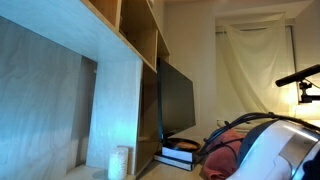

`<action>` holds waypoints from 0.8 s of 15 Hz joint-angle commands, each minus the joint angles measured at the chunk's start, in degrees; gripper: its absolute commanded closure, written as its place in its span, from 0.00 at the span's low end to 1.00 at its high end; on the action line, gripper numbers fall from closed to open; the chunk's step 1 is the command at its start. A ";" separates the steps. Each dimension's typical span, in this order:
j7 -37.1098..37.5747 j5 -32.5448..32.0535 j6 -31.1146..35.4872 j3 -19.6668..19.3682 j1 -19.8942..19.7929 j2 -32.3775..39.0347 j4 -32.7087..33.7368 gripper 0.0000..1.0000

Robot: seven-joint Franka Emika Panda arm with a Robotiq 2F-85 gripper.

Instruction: Pick up the blue nail polish and place it upright

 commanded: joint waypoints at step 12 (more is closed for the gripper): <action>0.13 -1.58 -0.28 0.19 -0.05 0.88 0.49 0.78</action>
